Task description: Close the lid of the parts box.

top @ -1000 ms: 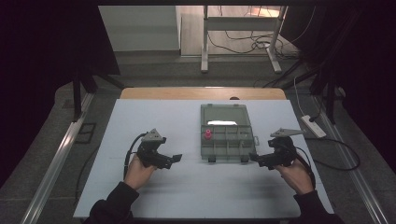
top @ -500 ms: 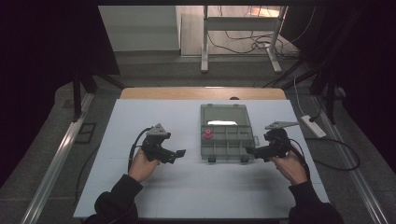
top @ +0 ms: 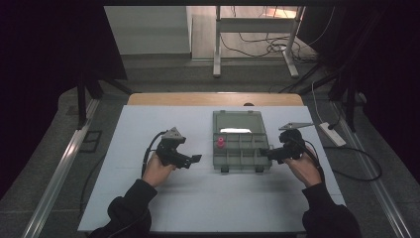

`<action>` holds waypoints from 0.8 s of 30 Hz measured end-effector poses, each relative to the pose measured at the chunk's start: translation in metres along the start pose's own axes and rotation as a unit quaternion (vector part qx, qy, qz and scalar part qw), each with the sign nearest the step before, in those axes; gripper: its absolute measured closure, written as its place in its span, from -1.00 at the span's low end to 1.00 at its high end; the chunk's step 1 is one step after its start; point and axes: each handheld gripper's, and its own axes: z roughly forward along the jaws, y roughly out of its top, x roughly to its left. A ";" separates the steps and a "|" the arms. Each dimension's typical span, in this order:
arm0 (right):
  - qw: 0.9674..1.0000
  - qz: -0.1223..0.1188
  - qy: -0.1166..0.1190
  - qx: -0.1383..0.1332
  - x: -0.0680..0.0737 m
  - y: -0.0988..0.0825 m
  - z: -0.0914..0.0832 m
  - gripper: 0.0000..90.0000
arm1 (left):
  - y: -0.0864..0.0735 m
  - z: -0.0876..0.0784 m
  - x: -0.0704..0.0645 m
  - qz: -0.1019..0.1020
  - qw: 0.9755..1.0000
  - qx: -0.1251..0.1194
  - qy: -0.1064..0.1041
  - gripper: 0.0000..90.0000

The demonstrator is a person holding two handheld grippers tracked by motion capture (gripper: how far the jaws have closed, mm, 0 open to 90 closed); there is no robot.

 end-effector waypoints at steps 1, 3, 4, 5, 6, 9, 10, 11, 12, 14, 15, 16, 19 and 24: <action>1.000 0.002 0.000 0.001 -0.001 0.001 0.001 -1.00 | 0.001 0.001 0.001 0.000 1.000 -0.001 0.000 -1.00; 1.000 0.002 0.000 0.003 -0.002 0.001 0.003 -1.00 | 0.001 0.003 0.002 -0.001 1.000 -0.001 -0.003 -1.00; 1.000 0.002 -0.001 0.005 -0.004 0.002 0.004 -1.00 | 0.002 0.004 0.003 -0.002 1.000 0.000 -0.003 -1.00; 1.000 0.006 -0.002 0.006 -0.005 0.003 0.006 -1.00 | 0.003 0.006 0.003 0.000 1.000 0.000 -0.002 -1.00; 1.000 0.008 -0.001 0.005 -0.006 0.004 0.007 -1.00 | 0.003 0.007 0.004 0.000 1.000 0.001 -0.002 -1.00; 1.000 0.013 0.000 0.007 -0.009 0.007 0.010 -1.00 | 0.005 0.011 0.006 0.001 1.000 0.002 -0.002 -1.00; 1.000 0.016 0.000 0.009 -0.010 0.008 0.012 -1.00 | 0.005 0.012 0.006 0.000 1.000 0.003 -0.003 -1.00; 1.000 0.019 -0.002 0.014 -0.011 0.010 0.013 -1.00 | 0.005 0.013 0.007 -0.001 1.000 0.003 -0.004 -1.00; 1.000 0.019 -0.003 0.014 -0.012 0.010 0.014 -1.00 | 0.006 0.014 0.007 -0.003 1.000 0.002 -0.005 -1.00; 1.000 0.024 -0.005 0.019 -0.013 0.012 0.017 -1.00 | 0.007 0.016 0.009 -0.003 1.000 0.003 -0.004 -1.00; 0.999 0.023 -0.007 0.023 -0.014 0.014 0.019 -1.00 | 0.007 0.017 0.009 -0.003 1.000 0.004 -0.005 -1.00; 0.999 0.024 -0.010 0.026 -0.013 0.015 0.020 -1.00 | 0.008 0.018 0.010 -0.002 1.000 0.004 -0.005 -1.00; 0.999 0.025 -0.018 0.030 -0.015 0.018 0.026 -1.00 | 0.009 0.019 0.010 -0.004 1.000 0.003 -0.007 -1.00; 0.998 0.034 -0.028 0.035 -0.018 0.022 0.032 -1.00 | 0.011 0.024 0.012 -0.003 1.000 0.005 -0.010 -1.00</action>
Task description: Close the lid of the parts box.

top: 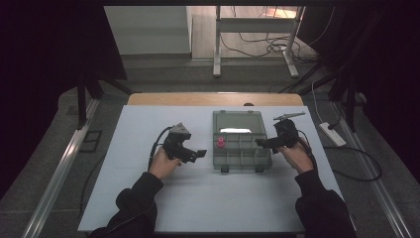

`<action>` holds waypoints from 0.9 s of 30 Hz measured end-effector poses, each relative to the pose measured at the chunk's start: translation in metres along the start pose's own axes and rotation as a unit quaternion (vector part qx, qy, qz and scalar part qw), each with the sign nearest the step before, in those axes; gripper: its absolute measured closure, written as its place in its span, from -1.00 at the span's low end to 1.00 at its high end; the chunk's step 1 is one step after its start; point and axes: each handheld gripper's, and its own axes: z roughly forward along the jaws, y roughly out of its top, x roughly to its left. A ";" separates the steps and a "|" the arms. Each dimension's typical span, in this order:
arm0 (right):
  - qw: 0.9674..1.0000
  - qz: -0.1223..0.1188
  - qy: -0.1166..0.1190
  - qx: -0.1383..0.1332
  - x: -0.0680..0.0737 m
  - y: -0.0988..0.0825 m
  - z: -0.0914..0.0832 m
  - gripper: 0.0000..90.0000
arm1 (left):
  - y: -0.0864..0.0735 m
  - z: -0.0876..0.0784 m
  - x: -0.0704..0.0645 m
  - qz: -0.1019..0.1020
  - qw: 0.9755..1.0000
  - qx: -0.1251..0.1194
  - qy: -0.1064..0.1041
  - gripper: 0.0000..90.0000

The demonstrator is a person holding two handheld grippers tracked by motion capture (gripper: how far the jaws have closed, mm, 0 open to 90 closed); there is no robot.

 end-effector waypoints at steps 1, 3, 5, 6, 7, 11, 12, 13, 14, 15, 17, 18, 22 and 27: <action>1.000 0.000 -0.005 0.005 -0.001 0.001 0.002 -1.00 | 0.000 0.001 0.000 0.000 1.000 0.000 0.000 -1.00; 1.000 0.002 -0.007 0.007 -0.001 0.002 0.004 -1.00 | 0.001 0.003 0.001 0.000 1.000 0.001 -0.002 -1.00; 1.000 0.006 -0.014 0.013 -0.004 0.005 0.007 -1.00 | 0.002 0.005 0.001 0.002 1.000 0.002 -0.003 -1.00; 1.000 0.008 -0.017 0.015 -0.004 0.006 0.008 -1.00 | 0.002 0.007 0.001 0.002 1.000 0.002 -0.004 -1.00; 1.000 0.010 -0.019 0.017 -0.005 0.007 0.010 -1.00 | 0.003 0.008 0.001 0.003 1.000 0.002 -0.005 -1.00; 0.999 0.015 -0.027 0.020 -0.009 0.011 0.015 -1.00 | 0.005 0.013 0.002 0.008 1.000 0.004 -0.007 -1.00; 0.999 0.014 -0.031 0.024 -0.010 0.012 0.017 -1.00 | 0.005 0.014 0.001 0.007 1.000 0.003 -0.008 -1.00; 0.999 0.013 -0.036 0.026 -0.011 0.012 0.018 -1.00 | 0.006 0.015 0.002 0.009 1.000 0.004 -0.008 -1.00; 0.999 0.013 -0.040 0.026 -0.013 0.014 0.019 -1.00 | 0.006 0.016 0.002 0.009 1.000 0.005 -0.009 -1.00; 0.999 0.013 -0.042 0.027 -0.014 0.014 0.020 -1.00 | 0.006 0.017 0.002 0.009 1.000 0.006 -0.009 -1.00; 0.998 0.016 -0.049 0.028 -0.016 0.018 0.022 -1.00 | 0.007 0.020 0.002 0.011 1.000 0.009 -0.009 -1.00; 0.998 0.018 -0.051 0.028 -0.018 0.019 0.023 -1.00 | 0.007 0.021 0.002 0.011 1.000 0.009 -0.010 -1.00; 0.997 0.020 -0.058 0.036 -0.020 0.024 0.028 -1.00 | 0.009 0.025 0.003 0.013 1.000 0.011 -0.011 -1.00; 0.997 0.023 -0.063 0.036 -0.024 0.030 0.033 -1.00 | 0.010 0.028 0.004 0.013 1.000 0.012 -0.013 -1.00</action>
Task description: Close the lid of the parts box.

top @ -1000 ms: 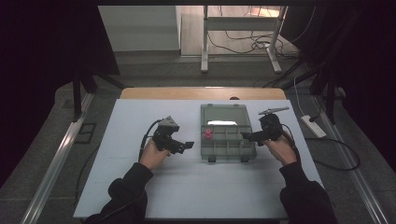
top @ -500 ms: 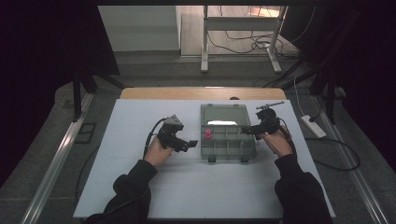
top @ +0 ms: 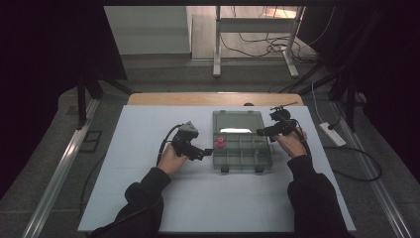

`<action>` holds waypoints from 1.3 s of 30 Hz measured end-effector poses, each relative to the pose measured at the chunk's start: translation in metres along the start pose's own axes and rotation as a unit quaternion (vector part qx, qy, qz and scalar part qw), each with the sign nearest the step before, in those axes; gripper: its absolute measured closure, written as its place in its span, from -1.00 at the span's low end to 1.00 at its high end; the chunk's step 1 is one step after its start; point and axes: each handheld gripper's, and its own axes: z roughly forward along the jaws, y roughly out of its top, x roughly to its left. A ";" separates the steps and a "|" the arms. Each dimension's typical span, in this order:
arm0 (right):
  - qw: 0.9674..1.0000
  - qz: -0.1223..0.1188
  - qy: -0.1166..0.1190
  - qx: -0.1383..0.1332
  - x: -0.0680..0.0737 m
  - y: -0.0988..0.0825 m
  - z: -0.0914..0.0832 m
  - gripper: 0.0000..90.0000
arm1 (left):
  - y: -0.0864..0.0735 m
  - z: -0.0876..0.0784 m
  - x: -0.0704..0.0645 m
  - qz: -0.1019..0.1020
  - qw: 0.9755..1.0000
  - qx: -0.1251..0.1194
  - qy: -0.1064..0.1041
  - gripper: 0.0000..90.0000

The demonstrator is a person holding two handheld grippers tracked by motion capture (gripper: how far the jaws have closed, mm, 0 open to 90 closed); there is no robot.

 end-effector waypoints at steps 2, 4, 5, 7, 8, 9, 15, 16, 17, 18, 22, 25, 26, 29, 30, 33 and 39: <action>1.000 0.005 -0.003 0.003 -0.002 0.002 0.003 -1.00 | 0.001 0.002 0.000 -0.001 1.000 -0.001 0.000 -1.00; 1.000 0.011 -0.001 0.003 -0.003 0.005 0.005 -1.00 | 0.001 0.003 0.001 0.000 1.000 0.000 -0.001 -1.00; 1.000 0.014 -0.004 0.003 -0.004 0.006 0.006 -1.00 | 0.002 0.004 0.001 0.000 1.000 0.000 -0.001 -1.00; 1.000 0.019 -0.007 0.003 -0.006 0.010 0.009 -1.00 | 0.003 0.005 0.002 -0.001 1.000 -0.002 -0.002 -1.00; 1.000 0.019 -0.007 0.003 -0.006 0.010 0.009 -1.00 | 0.003 0.005 0.002 -0.001 1.000 -0.002 -0.002 -1.00; 1.000 0.020 -0.009 0.003 -0.007 0.011 0.010 -1.00 | 0.003 0.006 0.002 -0.001 1.000 -0.001 -0.003 -1.00; 1.000 0.018 -0.018 0.010 -0.009 0.020 0.018 -1.00 | 0.004 0.009 0.003 0.002 1.000 0.002 -0.004 -1.00; 1.000 0.017 -0.018 0.011 -0.009 0.020 0.019 -1.00 | 0.004 0.009 0.004 0.002 1.000 0.002 -0.004 -1.00; 1.000 0.019 -0.020 0.010 -0.009 0.021 0.020 -1.00 | 0.004 0.009 0.004 0.002 1.000 0.002 -0.004 -1.00; 1.000 0.019 -0.020 0.010 -0.009 0.021 0.020 -1.00 | 0.004 0.010 0.004 0.003 1.000 0.003 -0.003 -1.00; 0.999 0.018 -0.022 0.018 -0.010 0.025 0.027 -1.00 | 0.004 0.010 0.004 0.001 1.000 0.002 -0.005 -1.00; 0.999 0.020 -0.021 0.022 -0.010 0.027 0.031 -1.00 | 0.004 0.010 0.005 0.001 1.000 0.002 -0.006 -1.00; 0.999 0.021 -0.024 0.025 -0.011 0.028 0.033 -1.00 | 0.004 0.010 0.005 0.001 1.000 0.001 -0.006 -1.00; 0.999 0.021 -0.027 0.029 -0.011 0.029 0.035 -1.00 | 0.005 0.010 0.005 0.002 1.000 0.001 -0.007 -1.00; 0.999 0.020 -0.029 0.031 -0.012 0.029 0.036 -1.00 | 0.005 0.010 0.005 0.001 1.000 0.000 -0.006 -1.00; 0.999 0.021 -0.033 0.033 -0.013 0.030 0.038 -0.86 | 0.005 0.010 0.005 0.002 1.000 0.000 -0.006 -1.00; 0.998 0.023 -0.028 0.045 -0.013 0.030 0.042 -0.57 | 0.006 0.010 0.005 0.003 1.000 0.001 -0.007 -1.00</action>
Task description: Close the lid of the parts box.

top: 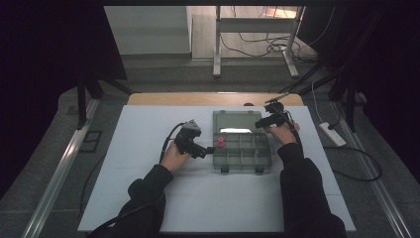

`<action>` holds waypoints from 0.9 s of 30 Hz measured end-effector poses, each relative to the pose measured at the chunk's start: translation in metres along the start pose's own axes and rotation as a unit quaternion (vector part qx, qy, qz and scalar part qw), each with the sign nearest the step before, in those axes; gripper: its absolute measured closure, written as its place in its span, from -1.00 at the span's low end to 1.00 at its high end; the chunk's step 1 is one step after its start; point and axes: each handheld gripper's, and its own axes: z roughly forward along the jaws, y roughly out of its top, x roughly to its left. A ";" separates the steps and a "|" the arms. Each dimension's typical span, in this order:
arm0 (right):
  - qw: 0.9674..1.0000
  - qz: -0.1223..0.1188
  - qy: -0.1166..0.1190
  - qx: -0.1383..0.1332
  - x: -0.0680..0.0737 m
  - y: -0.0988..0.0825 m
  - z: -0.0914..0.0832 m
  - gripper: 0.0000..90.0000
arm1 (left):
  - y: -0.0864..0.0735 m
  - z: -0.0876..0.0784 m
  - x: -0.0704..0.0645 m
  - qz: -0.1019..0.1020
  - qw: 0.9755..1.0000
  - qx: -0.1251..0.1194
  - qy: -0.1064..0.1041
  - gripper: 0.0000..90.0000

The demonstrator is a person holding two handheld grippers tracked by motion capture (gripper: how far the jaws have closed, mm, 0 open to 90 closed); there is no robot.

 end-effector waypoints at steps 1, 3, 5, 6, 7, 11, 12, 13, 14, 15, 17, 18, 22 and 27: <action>1.000 0.001 0.000 0.001 0.000 0.000 0.000 -0.47 | 0.000 0.000 0.000 0.000 1.000 0.000 0.000 -1.00; 1.000 0.004 0.003 0.001 -0.001 0.001 0.000 -0.31 | 0.000 0.000 0.000 0.001 1.000 0.000 -0.001 -1.00; 1.000 0.006 0.004 0.002 0.000 0.001 0.001 -0.14 | 0.000 0.000 0.000 0.001 1.000 0.001 -0.001 -1.00; 1.000 0.008 0.004 0.002 0.000 0.001 0.001 -0.05 | 0.000 0.000 0.000 0.001 1.000 0.001 0.000 -1.00; 1.000 0.010 0.007 0.001 0.001 0.002 0.001 0.05 | 0.000 0.000 0.000 0.001 1.000 0.001 0.000 -1.00; 1.000 0.019 0.007 0.000 0.002 0.003 0.002 0.37 | 0.000 0.001 -0.001 0.003 1.000 0.003 0.000 -1.00; 1.000 0.022 0.003 0.000 0.002 0.004 0.002 0.44 | 0.000 0.001 -0.001 0.003 1.000 0.003 0.000 -1.00; 1.000 0.024 0.002 0.001 0.003 0.005 0.003 0.51 | 0.000 0.001 -0.001 0.005 1.000 0.005 0.000 -1.00; 1.000 0.028 -0.002 0.002 0.003 0.005 0.004 0.58 | 0.000 0.001 -0.001 0.005 1.000 0.005 0.000 -1.00; 1.000 0.028 -0.009 0.005 0.004 0.006 0.004 0.62 | 0.000 0.001 -0.001 0.005 1.000 0.006 0.000 -1.00; 0.999 0.032 -0.009 0.003 0.004 0.006 0.005 0.68 | 0.000 0.001 -0.001 0.005 1.000 0.006 0.000 -1.00; 0.999 0.038 -0.014 0.005 0.004 0.007 0.005 0.73 | 0.000 0.001 -0.001 0.005 1.000 0.006 0.000 -1.00; 0.998 0.053 -0.020 0.006 0.005 0.008 0.006 0.85 | 0.000 0.001 -0.001 0.006 1.000 0.008 0.000 -1.00; 0.996 0.079 -0.029 0.007 0.008 0.010 0.007 0.91 | 0.000 0.000 -0.001 0.006 1.000 0.008 0.001 -1.00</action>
